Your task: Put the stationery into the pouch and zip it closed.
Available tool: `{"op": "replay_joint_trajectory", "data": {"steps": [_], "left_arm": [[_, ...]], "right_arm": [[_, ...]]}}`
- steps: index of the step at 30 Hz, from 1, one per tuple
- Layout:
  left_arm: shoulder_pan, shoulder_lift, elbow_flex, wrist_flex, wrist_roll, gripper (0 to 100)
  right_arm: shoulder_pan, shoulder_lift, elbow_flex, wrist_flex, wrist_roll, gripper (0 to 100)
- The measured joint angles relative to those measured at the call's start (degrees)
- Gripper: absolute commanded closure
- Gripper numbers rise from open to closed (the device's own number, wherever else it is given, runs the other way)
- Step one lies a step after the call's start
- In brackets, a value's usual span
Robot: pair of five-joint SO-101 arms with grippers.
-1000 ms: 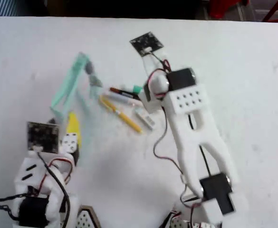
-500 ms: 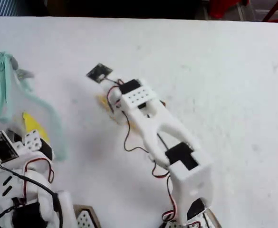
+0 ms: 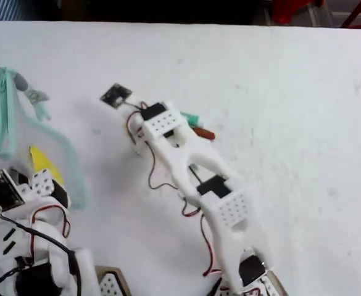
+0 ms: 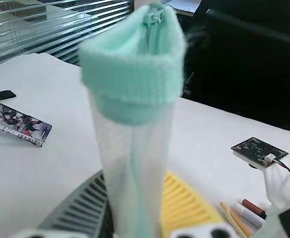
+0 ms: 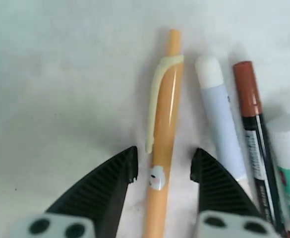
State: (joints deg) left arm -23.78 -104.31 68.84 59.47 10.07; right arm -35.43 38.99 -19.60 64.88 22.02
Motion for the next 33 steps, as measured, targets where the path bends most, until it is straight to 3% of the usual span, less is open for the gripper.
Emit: {"op": "replay_joint_trajectory", "data": {"steps": [6, 14, 24, 33], "left_arm": [[0.0, 0.0, 0.0, 0.0, 0.0, 98], [0.7, 0.0, 0.0, 0.0, 0.2, 98], [7.6, 0.0, 0.0, -1.2, 0.2, 98], [24.5, 0.0, 0.0, -11.0, -0.4, 98]], "right_arm": [[0.4, 1.9, -3.3, 1.5, 0.0, 98.3], [0.4, 3.8, -5.2, 2.1, 0.1, 98.2], [0.4, -4.5, -11.4, 19.9, 0.1, 98.2], [0.4, -19.0, -12.4, 31.0, 0.0, 98.2]]}}
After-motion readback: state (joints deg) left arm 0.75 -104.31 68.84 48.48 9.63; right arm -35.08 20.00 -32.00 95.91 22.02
